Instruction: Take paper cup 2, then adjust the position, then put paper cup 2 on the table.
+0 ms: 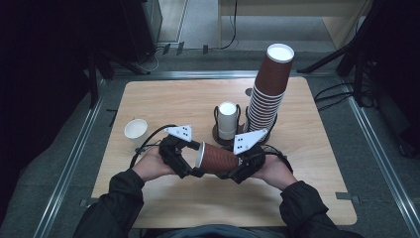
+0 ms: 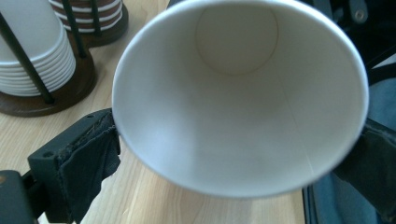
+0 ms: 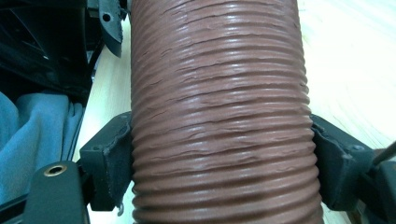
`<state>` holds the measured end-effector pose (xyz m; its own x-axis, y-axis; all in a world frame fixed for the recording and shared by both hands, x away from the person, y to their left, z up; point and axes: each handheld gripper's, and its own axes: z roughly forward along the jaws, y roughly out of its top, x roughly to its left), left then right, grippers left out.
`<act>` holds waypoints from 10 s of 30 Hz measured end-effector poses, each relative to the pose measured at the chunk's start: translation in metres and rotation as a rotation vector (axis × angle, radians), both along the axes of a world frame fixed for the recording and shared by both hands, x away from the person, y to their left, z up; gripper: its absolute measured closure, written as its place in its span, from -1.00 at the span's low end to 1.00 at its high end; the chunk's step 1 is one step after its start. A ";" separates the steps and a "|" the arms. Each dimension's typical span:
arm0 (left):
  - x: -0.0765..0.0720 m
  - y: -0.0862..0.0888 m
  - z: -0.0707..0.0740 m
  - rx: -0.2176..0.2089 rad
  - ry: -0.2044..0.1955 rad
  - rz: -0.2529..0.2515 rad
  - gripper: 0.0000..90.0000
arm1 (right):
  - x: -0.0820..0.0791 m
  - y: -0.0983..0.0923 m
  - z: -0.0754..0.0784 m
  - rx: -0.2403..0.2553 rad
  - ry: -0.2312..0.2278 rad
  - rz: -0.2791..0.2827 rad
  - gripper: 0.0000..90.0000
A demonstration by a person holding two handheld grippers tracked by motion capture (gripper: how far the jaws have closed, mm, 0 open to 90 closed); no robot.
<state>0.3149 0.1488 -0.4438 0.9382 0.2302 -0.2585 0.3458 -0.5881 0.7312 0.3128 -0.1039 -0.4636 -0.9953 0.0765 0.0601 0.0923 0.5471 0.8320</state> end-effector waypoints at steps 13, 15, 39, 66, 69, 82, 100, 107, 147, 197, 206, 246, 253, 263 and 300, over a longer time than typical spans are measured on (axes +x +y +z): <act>-0.002 -0.005 0.002 -0.020 0.000 0.026 -0.91 | -0.002 0.004 0.000 0.039 -0.010 0.005 -0.56; -0.002 -0.005 0.002 -0.026 0.007 0.025 -0.90 | -0.002 0.004 0.001 0.042 -0.010 0.006 -0.56; -0.001 -0.004 0.002 0.013 0.030 -0.001 -0.78 | -0.003 0.005 0.001 0.001 0.036 0.007 -0.59; 0.005 0.004 0.008 0.281 -0.051 -0.001 -0.78 | 0.004 -0.003 -0.006 -0.117 0.080 -0.062 -0.65; 0.007 0.001 0.004 0.320 -0.044 -0.005 -0.78 | 0.004 -0.002 -0.008 -0.126 0.081 -0.060 -0.65; 0.009 -0.012 -0.004 0.393 -0.044 -0.002 -0.78 | 0.004 0.006 -0.014 -0.164 0.085 -0.054 -0.65; 0.004 -0.031 -0.003 0.365 -0.036 -0.066 -0.78 | 0.002 0.025 -0.023 -0.208 0.066 -0.016 -0.66; 0.002 -0.033 -0.002 0.349 -0.044 -0.071 -0.79 | 0.001 0.029 -0.024 -0.216 0.076 -0.002 -0.58; -0.004 0.001 0.006 -0.011 -0.042 0.125 -1.00 | 0.007 0.001 -0.007 -0.084 0.035 -0.091 -0.55; -0.001 -0.009 0.011 -0.033 -0.046 0.192 -0.78 | 0.007 0.000 -0.004 -0.037 0.088 -0.108 -0.70; 0.004 0.004 0.015 0.005 -0.055 0.204 -0.78 | 0.003 -0.013 0.001 -0.048 0.101 -0.150 -0.70; 0.000 0.057 0.018 0.209 -0.039 0.194 -0.79 | 0.011 -0.050 -0.007 -0.134 0.113 -0.354 -0.67; -0.004 0.074 0.020 0.218 -0.037 0.228 -0.79 | 0.015 -0.050 -0.009 -0.142 0.122 -0.356 -0.67; -0.011 0.099 0.023 0.235 -0.037 0.282 -0.79 | 0.020 -0.048 -0.011 -0.156 0.128 -0.347 -0.67; -0.009 0.155 0.002 0.454 -0.032 0.497 -0.84 | 0.025 -0.046 -0.014 -0.166 0.123 -0.343 -0.66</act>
<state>0.3055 0.3039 -0.4423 0.6983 0.7157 -0.0075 0.6368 -0.6164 0.4633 0.3373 -0.1499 -0.4778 -0.8965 0.4217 0.1361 0.3864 0.5935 0.7060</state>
